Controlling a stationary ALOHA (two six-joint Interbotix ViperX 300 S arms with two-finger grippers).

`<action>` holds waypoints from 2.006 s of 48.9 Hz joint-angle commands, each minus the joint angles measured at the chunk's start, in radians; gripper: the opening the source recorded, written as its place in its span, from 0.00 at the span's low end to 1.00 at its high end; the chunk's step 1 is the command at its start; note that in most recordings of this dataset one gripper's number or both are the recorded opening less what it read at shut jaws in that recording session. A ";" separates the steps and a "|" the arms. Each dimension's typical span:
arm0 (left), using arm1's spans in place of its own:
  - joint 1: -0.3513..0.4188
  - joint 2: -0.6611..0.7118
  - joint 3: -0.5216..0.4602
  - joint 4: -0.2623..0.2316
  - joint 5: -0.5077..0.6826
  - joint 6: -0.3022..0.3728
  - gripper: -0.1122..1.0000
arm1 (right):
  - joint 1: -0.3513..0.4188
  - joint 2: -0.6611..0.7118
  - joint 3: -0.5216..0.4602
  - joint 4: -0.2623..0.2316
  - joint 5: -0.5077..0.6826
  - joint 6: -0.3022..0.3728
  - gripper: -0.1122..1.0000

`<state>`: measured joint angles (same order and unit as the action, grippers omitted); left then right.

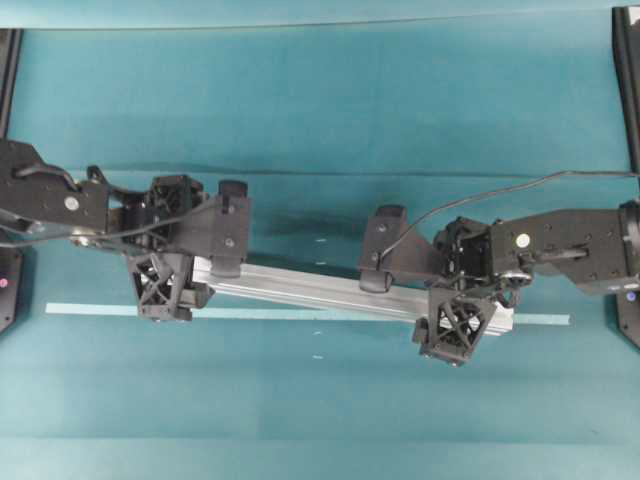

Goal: Lift the metal rail with both hands.
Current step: 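Close both grippers on the silver rail near each end, then lift the rail with both grippers and carry it toward the back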

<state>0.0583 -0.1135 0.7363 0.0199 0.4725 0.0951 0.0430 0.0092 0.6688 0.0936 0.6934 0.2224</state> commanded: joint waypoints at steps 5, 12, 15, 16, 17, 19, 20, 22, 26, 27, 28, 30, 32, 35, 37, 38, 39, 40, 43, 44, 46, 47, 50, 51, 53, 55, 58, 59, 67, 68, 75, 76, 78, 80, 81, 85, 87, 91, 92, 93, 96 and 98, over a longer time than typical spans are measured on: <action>0.006 0.035 0.009 0.002 -0.048 0.000 0.94 | 0.002 0.023 0.026 -0.002 -0.057 -0.003 1.00; 0.009 0.080 0.014 0.002 -0.086 0.002 0.94 | 0.002 0.032 0.034 -0.002 -0.094 -0.005 1.00; 0.011 0.101 0.018 0.002 -0.112 0.003 0.94 | 0.002 0.040 0.035 -0.002 -0.098 -0.008 1.00; 0.011 0.107 0.020 0.002 -0.120 0.002 0.94 | 0.002 0.043 0.035 -0.002 -0.098 -0.009 1.00; 0.012 0.112 0.020 0.002 -0.130 0.000 0.94 | 0.002 0.044 0.035 -0.002 -0.098 -0.009 1.00; 0.012 0.120 0.018 0.003 -0.141 0.000 0.94 | 0.002 0.048 0.035 -0.002 -0.100 -0.009 1.00; 0.012 0.124 0.018 0.002 -0.144 0.000 0.94 | 0.002 0.049 0.035 -0.002 -0.100 -0.009 1.00; 0.012 0.127 0.018 0.002 -0.149 0.000 0.94 | 0.002 0.049 0.034 -0.002 -0.100 -0.009 1.00; 0.012 0.135 0.020 0.002 -0.152 0.000 0.93 | 0.002 0.049 0.035 -0.002 -0.100 -0.009 1.00; 0.012 0.135 0.023 0.002 -0.152 -0.002 0.93 | 0.002 0.049 0.035 -0.002 -0.100 -0.009 1.00; 0.014 0.135 0.023 0.002 -0.152 -0.002 0.93 | 0.000 0.051 0.037 -0.002 -0.100 -0.009 1.00; 0.012 0.137 0.026 0.002 -0.153 -0.002 0.93 | 0.000 0.049 0.038 -0.002 -0.100 -0.009 1.00; 0.012 0.135 0.029 0.002 -0.153 -0.002 0.93 | 0.000 0.049 0.038 -0.002 -0.098 -0.009 1.00; 0.012 0.133 0.032 0.002 -0.153 0.000 0.92 | -0.003 0.049 0.041 -0.002 -0.097 -0.008 1.00; 0.012 0.132 0.034 0.002 -0.156 0.000 0.91 | -0.005 0.049 0.040 -0.002 -0.095 -0.008 0.99; 0.012 0.132 0.035 0.002 -0.156 0.000 0.90 | -0.005 0.049 0.040 -0.002 -0.095 -0.008 0.99; 0.012 0.132 0.035 0.002 -0.158 0.002 0.89 | -0.005 0.049 0.040 -0.002 -0.095 -0.008 0.98; 0.011 0.130 0.035 0.002 -0.160 0.002 0.87 | -0.005 0.049 0.040 -0.002 -0.095 -0.008 0.97; 0.009 0.127 0.035 0.002 -0.167 0.008 0.80 | -0.005 0.049 0.040 0.000 -0.094 -0.006 0.92; 0.009 0.126 0.035 0.002 -0.170 0.009 0.76 | -0.005 0.049 0.038 0.000 -0.092 -0.006 0.90; 0.006 0.120 0.035 0.003 -0.176 0.015 0.68 | -0.005 0.049 0.037 0.005 -0.091 -0.006 0.84; 0.005 0.115 0.035 0.002 -0.181 0.018 0.63 | -0.005 0.049 0.037 0.006 -0.091 -0.005 0.80; 0.003 0.106 0.035 0.002 -0.196 0.023 0.50 | -0.003 0.049 0.035 0.008 -0.086 -0.005 0.66; 0.003 0.104 0.035 0.002 -0.199 0.025 0.44 | -0.003 0.051 0.035 0.008 -0.084 -0.005 0.61; 0.003 0.103 0.037 0.003 -0.202 0.028 0.40 | -0.003 0.051 0.034 0.008 -0.080 -0.005 0.52; 0.003 0.103 0.037 0.002 -0.201 0.029 0.40 | -0.002 0.052 0.034 0.008 -0.077 -0.005 0.47; 0.003 0.103 0.038 0.003 -0.201 0.032 0.40 | -0.003 0.052 0.034 0.009 -0.074 -0.005 0.47; 0.003 0.103 0.038 0.003 -0.199 0.032 0.40 | -0.003 0.052 0.034 0.008 -0.074 -0.005 0.47; 0.003 0.101 0.041 0.002 -0.198 0.034 0.40 | -0.002 0.052 0.031 0.009 -0.074 -0.003 0.47; 0.003 0.101 0.041 0.002 -0.198 0.034 0.40 | -0.002 0.054 0.031 0.009 -0.074 -0.003 0.47; 0.005 0.101 0.041 0.002 -0.198 0.034 0.40 | -0.002 0.054 0.029 0.009 -0.074 -0.002 0.47; 0.003 0.101 0.041 0.002 -0.198 0.034 0.40 | -0.002 0.054 0.031 0.009 -0.074 -0.002 0.47; 0.005 0.101 0.041 0.002 -0.198 0.034 0.40 | -0.002 0.054 0.031 0.009 -0.074 -0.002 0.47; 0.005 0.101 0.041 0.002 -0.196 0.035 0.40 | -0.002 0.054 0.029 0.009 -0.074 0.000 0.47; 0.005 0.101 0.040 0.002 -0.196 0.035 0.40 | -0.002 0.054 0.029 0.009 -0.074 0.002 0.47; 0.005 0.095 0.034 0.002 -0.183 0.035 0.40 | -0.002 0.046 0.026 0.009 -0.067 0.005 0.47; 0.005 0.087 0.028 0.002 -0.169 0.035 0.40 | -0.005 0.040 0.021 0.011 -0.057 0.009 0.47; 0.005 0.055 0.005 0.002 -0.135 0.035 0.40 | -0.006 0.015 0.005 0.020 -0.025 0.018 0.47; 0.005 0.046 0.000 0.003 -0.126 0.035 0.40 | -0.006 0.009 -0.002 0.020 -0.015 0.020 0.47; 0.005 0.037 -0.008 0.002 -0.117 0.035 0.40 | -0.008 0.003 -0.005 0.020 -0.005 0.023 0.47; 0.008 0.009 -0.028 0.002 -0.081 0.035 0.40 | -0.008 -0.018 -0.021 0.021 0.031 0.025 0.47; 0.008 -0.009 -0.043 0.002 -0.051 0.035 0.40 | -0.008 -0.034 -0.037 0.023 0.060 0.025 0.47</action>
<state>0.0598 -0.0660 0.7424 0.0199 0.3942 0.1335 0.0399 0.0092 0.6688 0.1028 0.7179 0.2286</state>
